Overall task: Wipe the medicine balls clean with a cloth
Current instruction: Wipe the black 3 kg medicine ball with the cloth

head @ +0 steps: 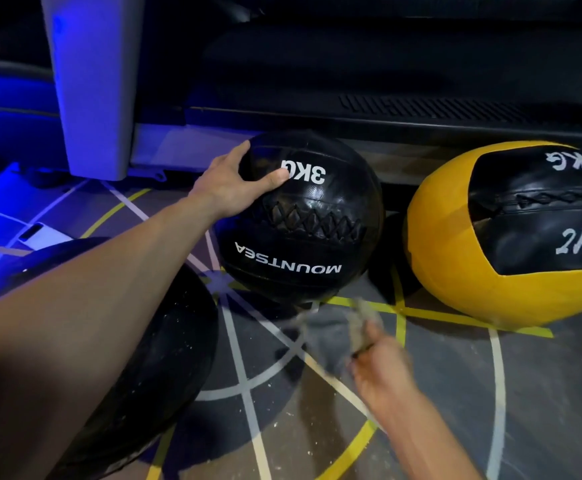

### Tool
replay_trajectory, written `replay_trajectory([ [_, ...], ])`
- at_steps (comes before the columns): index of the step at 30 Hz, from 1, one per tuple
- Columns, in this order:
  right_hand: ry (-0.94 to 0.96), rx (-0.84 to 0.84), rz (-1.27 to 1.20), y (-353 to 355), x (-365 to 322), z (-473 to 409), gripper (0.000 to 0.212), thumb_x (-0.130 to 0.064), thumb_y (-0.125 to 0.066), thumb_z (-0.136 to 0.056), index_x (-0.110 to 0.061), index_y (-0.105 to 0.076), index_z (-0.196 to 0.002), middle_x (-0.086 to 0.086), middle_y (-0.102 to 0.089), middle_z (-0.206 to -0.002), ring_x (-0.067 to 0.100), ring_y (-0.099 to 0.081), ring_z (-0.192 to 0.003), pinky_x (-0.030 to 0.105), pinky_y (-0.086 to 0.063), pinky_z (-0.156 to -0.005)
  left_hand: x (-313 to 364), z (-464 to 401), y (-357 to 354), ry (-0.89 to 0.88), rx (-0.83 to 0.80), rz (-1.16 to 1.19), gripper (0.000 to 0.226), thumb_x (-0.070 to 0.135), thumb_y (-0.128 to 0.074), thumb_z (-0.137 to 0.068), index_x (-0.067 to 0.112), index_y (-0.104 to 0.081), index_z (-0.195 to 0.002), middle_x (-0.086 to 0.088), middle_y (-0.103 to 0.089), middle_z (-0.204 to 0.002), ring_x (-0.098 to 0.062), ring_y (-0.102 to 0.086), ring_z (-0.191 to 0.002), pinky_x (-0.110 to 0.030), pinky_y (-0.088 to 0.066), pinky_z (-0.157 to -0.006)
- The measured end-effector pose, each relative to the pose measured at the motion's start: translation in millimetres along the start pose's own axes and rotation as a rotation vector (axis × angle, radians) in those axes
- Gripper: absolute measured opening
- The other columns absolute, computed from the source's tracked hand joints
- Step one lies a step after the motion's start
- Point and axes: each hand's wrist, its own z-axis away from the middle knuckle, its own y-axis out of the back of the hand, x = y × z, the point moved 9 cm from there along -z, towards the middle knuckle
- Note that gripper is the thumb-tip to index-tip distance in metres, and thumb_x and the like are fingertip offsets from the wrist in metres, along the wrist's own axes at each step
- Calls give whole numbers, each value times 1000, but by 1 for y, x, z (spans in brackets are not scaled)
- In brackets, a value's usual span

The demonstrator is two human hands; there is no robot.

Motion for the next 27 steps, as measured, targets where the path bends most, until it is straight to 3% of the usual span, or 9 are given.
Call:
replay_trajectory([
  [2, 68, 41, -130, -13, -33, -7, 28, -28, -41, -109, -11, -56, -126, 5, -58, -79, 14, -52, -60, 23, -42, -44, 3, 3, -1, 15, 9, -23, 119, 96, -61, -62, 42, -20, -160, -2, -32, -162, -30, -41, -145, -50, -35, -119],
  [5, 125, 149, -62, -45, -40, -17, 30, -18, -44, -109, -17, -52, -137, 4, -62, -98, 14, -55, -72, 27, -44, -57, 11, 7, -5, 42, 24, -100, 116, 100, -54, -61, 48, -18, -158, -1, -29, -161, -40, -38, -144, -53, -36, -117],
  [8, 143, 155, -25, -77, -18, -12, 41, -15, -42, -109, -37, -49, -142, -3, -61, -100, 11, -56, -69, 23, -46, -52, 19, 10, -7, 66, 40, -125, 110, 96, -56, -66, 48, -17, -158, -1, -27, -161, -46, -30, -144, -52, -32, -115],
  [13, 230, 150, 42, -45, -23, -17, 41, -16, -37, -110, -26, -47, -149, -6, -61, -126, 16, -60, -115, 30, -51, -86, -5, 5, 1, 52, -7, 43, 101, 97, -62, -59, 54, -38, -147, 5, -41, -151, -34, -42, -140, -51, -38, -116],
  [16, 251, 152, 81, -39, -39, -35, 40, -18, -34, -111, -28, -49, -147, -7, -60, -101, 9, -57, -89, 22, -43, -71, -36, 8, 4, 74, -31, 196, 109, 95, -70, -50, 41, -50, -142, 5, -53, -143, -19, -58, -126, -39, -48, -108],
  [19, 227, 158, 77, -39, -45, -47, 32, -25, -35, -111, -36, -57, -132, -5, -63, -89, 12, -60, -75, 31, -47, -69, -50, 20, -3, 77, -32, 299, 105, 79, -77, -65, 33, -42, -152, 7, -46, -145, -9, -47, -130, -25, -38, -104],
  [22, 213, 140, 35, -46, -46, -55, 31, -27, -35, -111, -33, -61, -126, -2, -66, -82, 17, -62, -72, 34, -47, -70, -58, 22, -17, 135, -24, 471, 87, 56, -74, -86, 37, -31, -159, 12, -44, -138, -5, -45, -128, -31, -41, -106],
  [25, 241, 160, 30, -47, -52, -57, 33, -23, -37, -110, -32, -59, -133, -7, -62, -85, 10, -57, -72, 29, -46, -64, -59, 20, -19, 139, 9, 551, 94, 68, -80, -72, 47, -38, -153, 13, -46, -149, -13, -50, -134, -41, -41, -114],
  [27, 273, 162, 54, -43, -59, -51, 36, -23, -38, -110, -34, -56, -140, -9, -56, -78, 10, -51, -66, 30, -42, -59, -55, 23, -23, 106, 3, 589, 82, 57, -79, -81, 47, -41, -152, 13, -48, -148, -1, -52, -127, -33, -42, -108],
])
